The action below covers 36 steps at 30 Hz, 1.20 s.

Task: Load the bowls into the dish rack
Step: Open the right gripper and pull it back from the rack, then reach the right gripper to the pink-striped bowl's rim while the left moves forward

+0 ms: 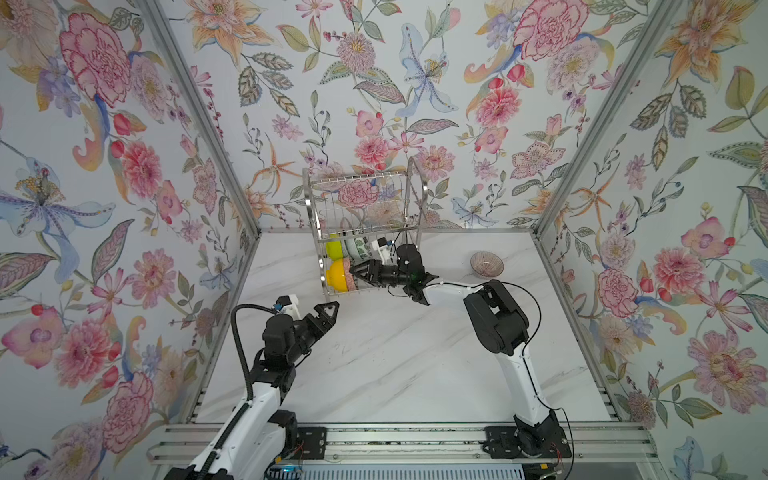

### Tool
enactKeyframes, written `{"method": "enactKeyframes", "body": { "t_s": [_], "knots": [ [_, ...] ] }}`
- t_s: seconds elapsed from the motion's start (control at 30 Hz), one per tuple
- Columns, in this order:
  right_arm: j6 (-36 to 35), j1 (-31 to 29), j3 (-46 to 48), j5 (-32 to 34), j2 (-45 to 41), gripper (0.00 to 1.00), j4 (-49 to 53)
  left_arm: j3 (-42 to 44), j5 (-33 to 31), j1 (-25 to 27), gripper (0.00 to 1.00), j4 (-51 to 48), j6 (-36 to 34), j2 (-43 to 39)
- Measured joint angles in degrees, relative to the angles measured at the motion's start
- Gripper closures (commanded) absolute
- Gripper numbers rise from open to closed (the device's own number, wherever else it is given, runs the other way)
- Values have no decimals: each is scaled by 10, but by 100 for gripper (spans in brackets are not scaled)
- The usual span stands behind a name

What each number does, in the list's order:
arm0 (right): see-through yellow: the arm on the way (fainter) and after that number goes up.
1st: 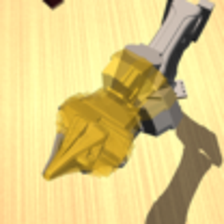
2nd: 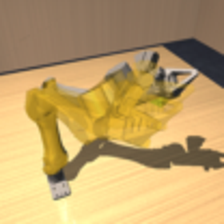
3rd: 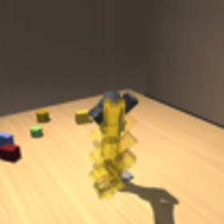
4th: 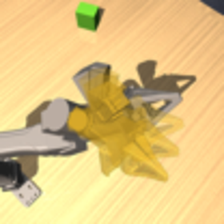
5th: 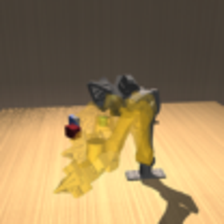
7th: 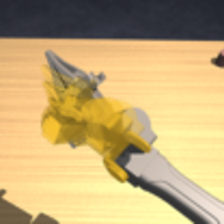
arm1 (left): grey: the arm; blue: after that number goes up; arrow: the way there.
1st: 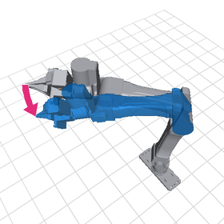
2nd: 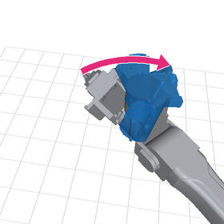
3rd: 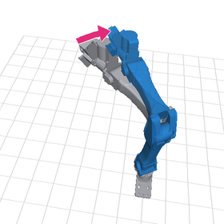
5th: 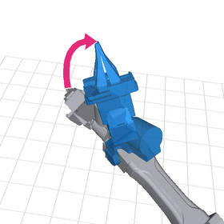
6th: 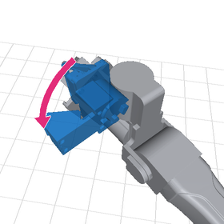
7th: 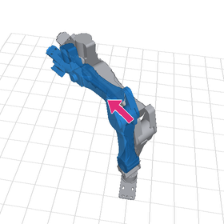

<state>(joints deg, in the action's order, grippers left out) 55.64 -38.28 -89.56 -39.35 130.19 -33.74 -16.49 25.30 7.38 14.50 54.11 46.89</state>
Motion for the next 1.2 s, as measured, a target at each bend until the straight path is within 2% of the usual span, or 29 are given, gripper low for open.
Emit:
{"method": "enactKeyframes", "body": {
  "t_s": [0.33,0.5,0.67,0.7,0.97,1.2],
  "knots": [
    [-41,-3,98,45,-94,32,-1,0,0,0,1,-13,0,-18],
    [-72,-5,165,70,-155,20,3,-1,0,0,1,-17,-3,-18],
    [-105,-7,227,93,-221,1,22,-14,-8,9,1,-19,-3,-14],
    [-114,-7,238,98,-237,2,29,-18,-15,15,1,-18,-5,-14],
    [-176,14,325,144,-374,1,108,-59,-77,123,1,7,-26,22],
    [-243,45,376,262,-511,1,246,-119,-138,224,1,35,-71,96]
  ]
}}
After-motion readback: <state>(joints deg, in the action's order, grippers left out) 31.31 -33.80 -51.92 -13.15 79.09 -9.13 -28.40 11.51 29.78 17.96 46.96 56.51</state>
